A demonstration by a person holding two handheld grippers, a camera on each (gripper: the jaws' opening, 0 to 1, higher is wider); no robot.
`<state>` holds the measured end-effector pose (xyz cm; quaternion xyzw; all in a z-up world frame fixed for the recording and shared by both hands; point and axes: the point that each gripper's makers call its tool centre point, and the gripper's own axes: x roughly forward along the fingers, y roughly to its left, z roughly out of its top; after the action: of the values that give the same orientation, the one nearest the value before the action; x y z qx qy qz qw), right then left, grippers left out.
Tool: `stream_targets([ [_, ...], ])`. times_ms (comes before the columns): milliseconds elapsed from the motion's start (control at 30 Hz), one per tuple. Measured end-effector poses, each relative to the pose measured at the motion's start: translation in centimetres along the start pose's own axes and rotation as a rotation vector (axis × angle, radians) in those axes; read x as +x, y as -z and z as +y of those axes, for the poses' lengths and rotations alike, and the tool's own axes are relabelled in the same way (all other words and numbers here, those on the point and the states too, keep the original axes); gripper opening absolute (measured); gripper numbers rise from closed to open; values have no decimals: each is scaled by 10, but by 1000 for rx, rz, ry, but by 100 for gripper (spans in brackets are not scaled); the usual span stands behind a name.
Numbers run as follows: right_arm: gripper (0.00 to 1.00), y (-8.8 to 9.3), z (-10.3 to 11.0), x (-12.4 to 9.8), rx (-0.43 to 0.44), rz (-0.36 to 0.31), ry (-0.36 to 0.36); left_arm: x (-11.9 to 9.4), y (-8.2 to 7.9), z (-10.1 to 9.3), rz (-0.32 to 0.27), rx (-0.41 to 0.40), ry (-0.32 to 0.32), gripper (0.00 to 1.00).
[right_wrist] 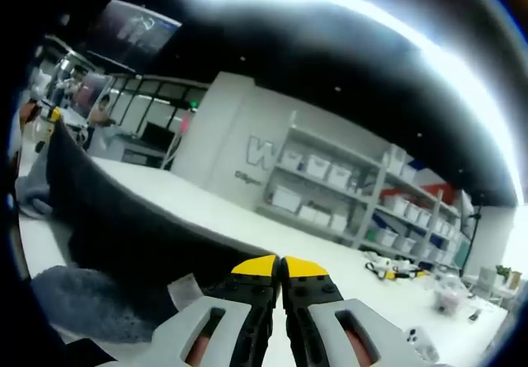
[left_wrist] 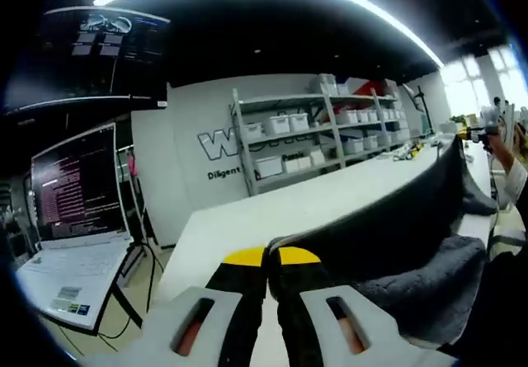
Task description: Open the folded towel by lifting each exposed corner and separating the folded layers until the towel lies flat within the target outline without major curled edges
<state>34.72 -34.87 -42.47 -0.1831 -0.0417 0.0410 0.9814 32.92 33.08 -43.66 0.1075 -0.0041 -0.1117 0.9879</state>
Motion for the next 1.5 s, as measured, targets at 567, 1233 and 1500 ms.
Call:
stream_targets([
  [567, 0, -50, -1, 3, -57, -48, -65, -8, -41, 24, -140, 23, -93, 2],
  [1233, 0, -97, -19, -7, -84, -109, -39, -18, -94, 35, -205, 114, -121, 2],
  [1500, 0, -116, -22, -11, -89, -138, -36, -23, -111, 40, -218, 136, -128, 2],
])
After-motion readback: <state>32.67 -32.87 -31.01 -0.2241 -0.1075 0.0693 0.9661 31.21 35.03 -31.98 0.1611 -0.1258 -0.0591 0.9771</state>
